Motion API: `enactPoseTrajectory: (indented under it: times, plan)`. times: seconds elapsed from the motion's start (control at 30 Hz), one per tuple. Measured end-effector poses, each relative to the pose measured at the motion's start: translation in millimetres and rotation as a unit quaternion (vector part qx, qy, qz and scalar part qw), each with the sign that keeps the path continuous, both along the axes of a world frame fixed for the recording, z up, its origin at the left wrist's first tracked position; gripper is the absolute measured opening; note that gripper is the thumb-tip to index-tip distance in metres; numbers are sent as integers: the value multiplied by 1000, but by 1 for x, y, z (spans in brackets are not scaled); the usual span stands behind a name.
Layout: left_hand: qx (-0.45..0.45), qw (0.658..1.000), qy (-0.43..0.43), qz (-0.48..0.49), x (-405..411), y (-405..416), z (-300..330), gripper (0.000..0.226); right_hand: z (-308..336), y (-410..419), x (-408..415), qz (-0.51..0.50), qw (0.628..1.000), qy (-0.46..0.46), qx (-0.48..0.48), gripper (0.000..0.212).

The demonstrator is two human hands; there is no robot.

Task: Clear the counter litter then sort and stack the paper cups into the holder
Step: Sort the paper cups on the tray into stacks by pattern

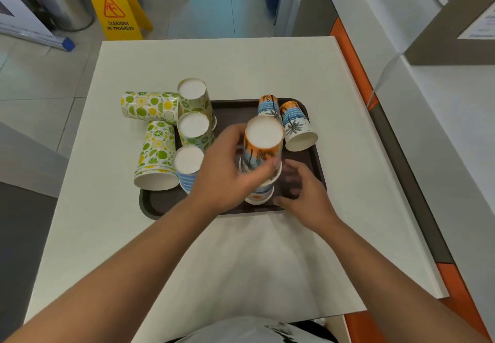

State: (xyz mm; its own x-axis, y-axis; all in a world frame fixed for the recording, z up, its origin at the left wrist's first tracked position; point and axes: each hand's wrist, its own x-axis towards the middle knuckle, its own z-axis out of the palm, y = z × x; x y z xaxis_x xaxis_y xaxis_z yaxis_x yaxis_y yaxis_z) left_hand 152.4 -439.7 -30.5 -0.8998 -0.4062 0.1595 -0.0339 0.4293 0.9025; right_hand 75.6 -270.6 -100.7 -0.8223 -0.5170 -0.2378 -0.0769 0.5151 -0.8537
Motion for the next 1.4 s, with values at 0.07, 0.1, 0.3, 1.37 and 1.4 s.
enactPoseTrajectory:
  times: [0.07,0.1,0.3,1.37,1.4]
  plan:
    - [-1,1000,-29,-12,2,3,-13,56,2,10,-7,-14,1000,12,24,75]
    - [-5,999,-44,-19,2,5,-19,57,3,14,-11,-28,999,17,27,72]
    - [-1,977,-199,-70,2,4,-43,66,17,13,-32,-69,997,29,6,54]
    - [18,898,-433,73,-183,-38,-64,69,13,-58,-163,-46,960,-7,276,66]
    - [48,898,-429,83,-182,-39,-64,70,15,-58,-162,-53,963,-30,263,63]
